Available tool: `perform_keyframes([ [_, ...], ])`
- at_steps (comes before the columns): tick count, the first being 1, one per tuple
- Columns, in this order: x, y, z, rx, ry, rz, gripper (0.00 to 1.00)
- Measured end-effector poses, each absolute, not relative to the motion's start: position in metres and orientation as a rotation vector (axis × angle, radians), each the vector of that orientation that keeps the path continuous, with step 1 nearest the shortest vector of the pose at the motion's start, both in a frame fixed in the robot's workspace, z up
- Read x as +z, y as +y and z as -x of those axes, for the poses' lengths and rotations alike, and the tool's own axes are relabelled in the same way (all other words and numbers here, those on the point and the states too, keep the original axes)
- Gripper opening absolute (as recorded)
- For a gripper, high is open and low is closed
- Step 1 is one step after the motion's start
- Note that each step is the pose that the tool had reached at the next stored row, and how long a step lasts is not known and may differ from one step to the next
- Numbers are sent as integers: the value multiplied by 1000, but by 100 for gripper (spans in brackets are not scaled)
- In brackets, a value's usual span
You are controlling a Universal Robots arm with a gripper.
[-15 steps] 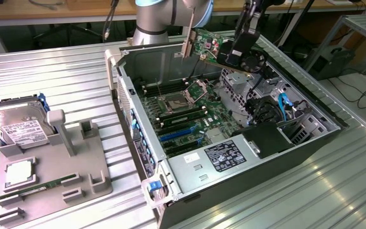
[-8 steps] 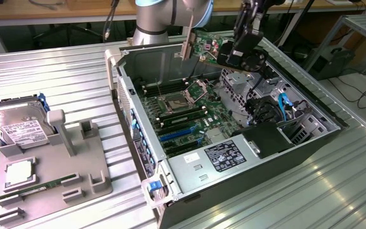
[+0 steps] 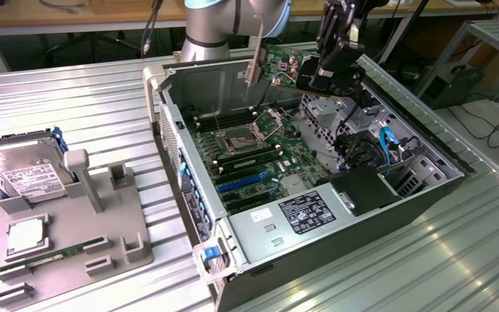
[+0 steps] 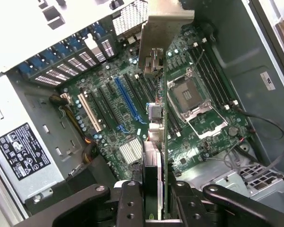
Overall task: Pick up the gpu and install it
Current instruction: 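Insert the gpu into the slot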
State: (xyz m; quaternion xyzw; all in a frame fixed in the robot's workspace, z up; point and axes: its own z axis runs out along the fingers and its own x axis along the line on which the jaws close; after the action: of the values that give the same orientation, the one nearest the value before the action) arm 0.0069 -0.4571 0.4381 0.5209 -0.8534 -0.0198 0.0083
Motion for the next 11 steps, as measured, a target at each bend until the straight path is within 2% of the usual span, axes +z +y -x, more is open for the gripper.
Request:
perform_keyframes([
  [11,438,-457,-7,-59,-2506,-1861,28],
])
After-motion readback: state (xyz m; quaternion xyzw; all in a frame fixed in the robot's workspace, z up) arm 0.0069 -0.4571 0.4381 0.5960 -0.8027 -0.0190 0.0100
